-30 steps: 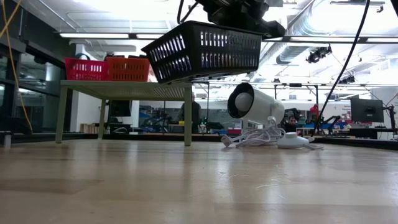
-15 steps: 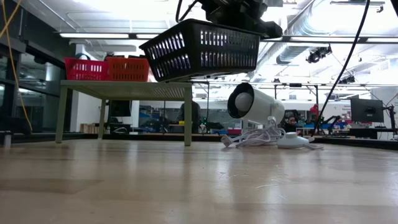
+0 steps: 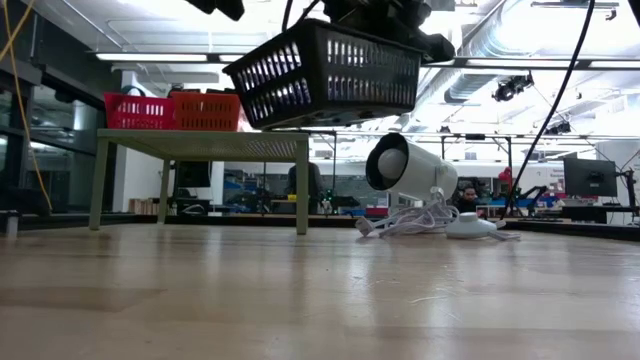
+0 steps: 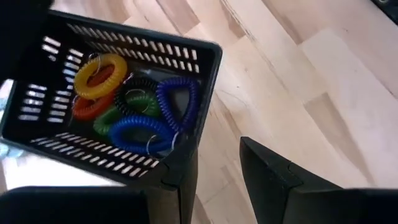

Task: Pick & Place Office Desk Supplies
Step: Put the black basket on the shelf

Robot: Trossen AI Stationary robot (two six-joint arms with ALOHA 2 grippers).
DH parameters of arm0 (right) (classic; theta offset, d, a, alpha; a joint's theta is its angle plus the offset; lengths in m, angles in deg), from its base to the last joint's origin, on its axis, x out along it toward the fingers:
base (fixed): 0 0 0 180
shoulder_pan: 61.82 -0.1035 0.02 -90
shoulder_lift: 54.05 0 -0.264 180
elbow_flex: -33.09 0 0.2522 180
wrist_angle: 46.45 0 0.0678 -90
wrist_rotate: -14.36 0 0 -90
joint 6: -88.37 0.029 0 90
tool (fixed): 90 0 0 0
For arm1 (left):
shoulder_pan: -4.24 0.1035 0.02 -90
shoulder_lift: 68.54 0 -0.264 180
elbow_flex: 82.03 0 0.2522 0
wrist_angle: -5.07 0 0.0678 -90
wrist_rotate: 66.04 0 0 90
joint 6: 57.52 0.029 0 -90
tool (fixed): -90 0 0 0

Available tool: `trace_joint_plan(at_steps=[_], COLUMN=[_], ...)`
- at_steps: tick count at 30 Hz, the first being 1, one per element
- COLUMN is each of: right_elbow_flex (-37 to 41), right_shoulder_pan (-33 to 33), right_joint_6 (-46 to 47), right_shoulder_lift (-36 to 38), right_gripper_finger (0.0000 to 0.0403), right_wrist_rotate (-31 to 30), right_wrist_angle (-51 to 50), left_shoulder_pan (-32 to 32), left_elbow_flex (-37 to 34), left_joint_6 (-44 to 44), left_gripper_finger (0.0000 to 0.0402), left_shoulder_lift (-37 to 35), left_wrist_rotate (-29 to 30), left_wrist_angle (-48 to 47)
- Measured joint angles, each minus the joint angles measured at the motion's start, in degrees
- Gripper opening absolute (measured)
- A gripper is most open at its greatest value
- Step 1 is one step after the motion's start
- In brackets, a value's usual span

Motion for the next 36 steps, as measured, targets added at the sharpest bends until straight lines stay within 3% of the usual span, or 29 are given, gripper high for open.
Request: trace_joint_plan(at_steps=[5, 36], right_elbow_flex=[0.0, 0.0], right_shoulder_pan=[0.0, 0.0], right_joint_6=[0.0, -0.2], right_shoulder_lift=[0.0, 0.0], right_gripper_finger=[0.0003, 0.0003], right_wrist_rotate=[0.6, 0.9], right_wrist_angle=[0.2, 1.2], left_shoulder_pan=[1.2, 1.7], left_elbow_flex=[0.0, 0.0], left_joint_6=[0.9, 0.1], left_gripper_finger=[0.0113, 0.0113], left_shoulder_lift=[0.7, 1.9], left_wrist_rotate=[-2.9, -3.0], left_wrist_angle=[0.0, 0.2])
